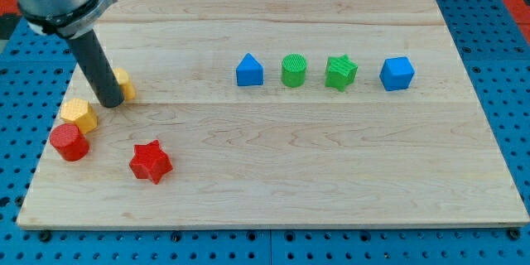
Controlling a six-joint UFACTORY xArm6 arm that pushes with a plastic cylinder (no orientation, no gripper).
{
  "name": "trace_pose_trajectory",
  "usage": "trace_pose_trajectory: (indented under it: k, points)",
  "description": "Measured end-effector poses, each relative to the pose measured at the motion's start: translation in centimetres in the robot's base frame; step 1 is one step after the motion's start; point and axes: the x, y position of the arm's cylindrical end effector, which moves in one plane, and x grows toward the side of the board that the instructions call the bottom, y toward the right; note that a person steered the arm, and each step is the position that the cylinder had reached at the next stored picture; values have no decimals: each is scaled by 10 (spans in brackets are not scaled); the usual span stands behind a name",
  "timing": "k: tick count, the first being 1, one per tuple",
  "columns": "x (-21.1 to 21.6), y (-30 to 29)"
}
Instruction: Place the yellow heart horizontally to the left side of the blue triangle
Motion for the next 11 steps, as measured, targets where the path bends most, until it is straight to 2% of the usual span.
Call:
trace_pose_trajectory:
  k: [4,5,6,7,9,10,11]
  points:
    - [-72,-49]
    - [-66,-1]
    - [-66,25]
    - [-66,25]
    - [-62,81]
    - [-62,86]
    - [-44,47]
